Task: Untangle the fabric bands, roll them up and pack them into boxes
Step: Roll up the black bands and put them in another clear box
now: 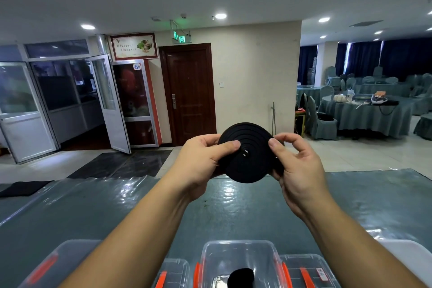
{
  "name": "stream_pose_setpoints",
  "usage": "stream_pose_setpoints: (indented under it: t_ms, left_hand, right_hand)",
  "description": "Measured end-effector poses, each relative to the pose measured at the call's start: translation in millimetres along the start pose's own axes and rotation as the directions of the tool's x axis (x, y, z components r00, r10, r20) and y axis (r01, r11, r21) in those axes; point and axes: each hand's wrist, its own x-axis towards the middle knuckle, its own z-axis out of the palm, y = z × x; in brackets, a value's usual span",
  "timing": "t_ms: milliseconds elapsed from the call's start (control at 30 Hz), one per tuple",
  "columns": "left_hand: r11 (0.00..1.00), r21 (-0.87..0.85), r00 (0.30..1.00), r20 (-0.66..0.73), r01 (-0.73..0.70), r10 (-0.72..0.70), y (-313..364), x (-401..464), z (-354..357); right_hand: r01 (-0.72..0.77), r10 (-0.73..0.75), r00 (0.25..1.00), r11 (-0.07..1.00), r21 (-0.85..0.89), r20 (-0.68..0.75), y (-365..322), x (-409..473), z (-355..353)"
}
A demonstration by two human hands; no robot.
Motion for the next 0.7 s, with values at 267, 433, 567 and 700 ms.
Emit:
stream_pose_setpoints:
  t_ms: [267, 433, 567, 700]
  left_hand:
    - [0.969, -0.246, 0.989, -0.147, -0.01, -0.027, -22.9, 8.0, 18.8]
    - [0.949, -0.315, 0.977, -0.202, 0.0, -0.067, -42.7, 10.3, 30.3]
    - [0.934, -0.356, 0.965, -0.237, 0.021, -0.113, -61.1, 12.0, 35.9]
    - [0.894, -0.445, 0.942, -0.276, 0.049, -0.189, -85.5, 10.6, 44.8]
  right_hand:
    - [0.006, 0.0, 0.998, 0.996, 0.092, -0.067, 18.2, -5.3, 2.9]
    - [0.023, -0.016, 0.99, 0.998, 0.05, -0.141, 28.7, -9.4, -5.8]
    - [-0.052, 0.066, 0.982, 0.995, 0.084, -0.176, 42.3, -12.2, -17.5]
    - [-0.138, 0.166, 0.971, 0.977, 0.16, -0.174, 55.9, -15.9, -29.9]
